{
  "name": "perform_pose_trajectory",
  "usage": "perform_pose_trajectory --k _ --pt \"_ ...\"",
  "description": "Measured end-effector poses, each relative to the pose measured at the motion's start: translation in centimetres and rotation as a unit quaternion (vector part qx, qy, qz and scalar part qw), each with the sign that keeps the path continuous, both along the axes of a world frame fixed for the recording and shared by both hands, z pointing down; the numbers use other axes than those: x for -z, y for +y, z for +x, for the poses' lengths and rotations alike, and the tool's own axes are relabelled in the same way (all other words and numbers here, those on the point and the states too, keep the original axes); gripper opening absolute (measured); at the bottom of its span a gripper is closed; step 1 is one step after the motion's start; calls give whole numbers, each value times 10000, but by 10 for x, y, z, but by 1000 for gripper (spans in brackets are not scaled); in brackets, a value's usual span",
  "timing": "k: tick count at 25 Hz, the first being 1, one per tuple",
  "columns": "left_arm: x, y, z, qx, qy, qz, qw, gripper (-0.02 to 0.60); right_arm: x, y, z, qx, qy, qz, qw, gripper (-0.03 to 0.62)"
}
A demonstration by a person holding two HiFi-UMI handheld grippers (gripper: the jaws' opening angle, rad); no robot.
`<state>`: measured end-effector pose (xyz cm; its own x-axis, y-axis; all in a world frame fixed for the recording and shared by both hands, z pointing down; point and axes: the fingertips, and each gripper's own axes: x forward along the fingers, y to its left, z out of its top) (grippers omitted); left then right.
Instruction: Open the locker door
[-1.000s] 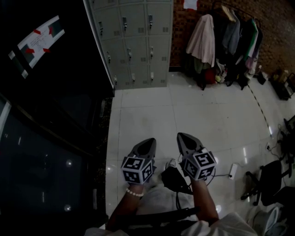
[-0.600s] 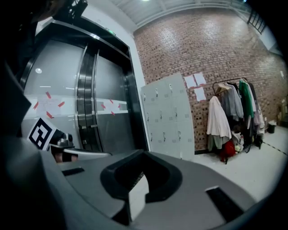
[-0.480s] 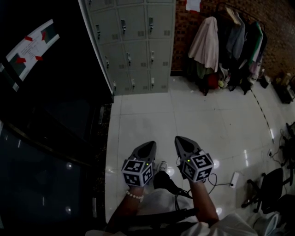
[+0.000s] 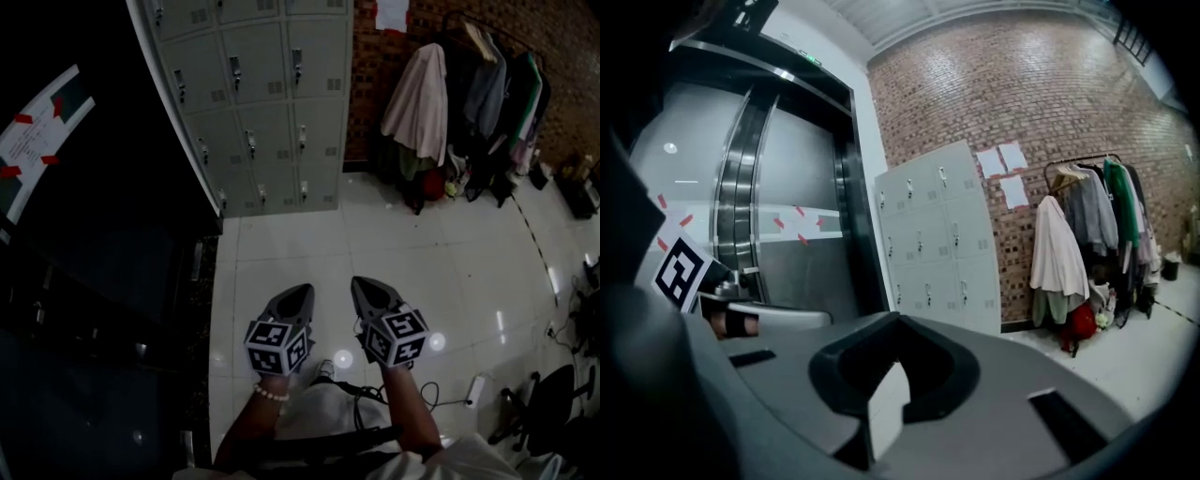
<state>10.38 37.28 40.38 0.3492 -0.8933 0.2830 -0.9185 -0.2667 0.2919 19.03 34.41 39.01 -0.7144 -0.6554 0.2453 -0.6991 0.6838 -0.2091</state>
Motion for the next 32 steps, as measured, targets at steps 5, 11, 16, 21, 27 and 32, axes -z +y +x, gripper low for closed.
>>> perform_pose_trajectory --k 5,11,16,21,27,32 --pt "-1 -59 -17 174 -21 18 9998 -2 -2 -62 -9 42 26 5 10000 12" --pt "-4 -107 -31 336 -3 -14 9994 -2 -2 -114 -25 156 54 -25 9999 12" --pt "-13 -146 -48 375 42 -70 9993 -2 -10 -150 -45 173 50 -79 9998 12" --pt "-25 -200 -71 338 74 -84 9994 -2 -22 -204 -68 129 56 -94 9999 12" --pt "-30 -293 -116 360 141 -31 9992 -2 -28 -291 -110 138 180 -39 9997 11" --pt "-36 -373 -151 239 108 -27 9997 -2 -35 -370 -150 65 132 -81 9999 11"
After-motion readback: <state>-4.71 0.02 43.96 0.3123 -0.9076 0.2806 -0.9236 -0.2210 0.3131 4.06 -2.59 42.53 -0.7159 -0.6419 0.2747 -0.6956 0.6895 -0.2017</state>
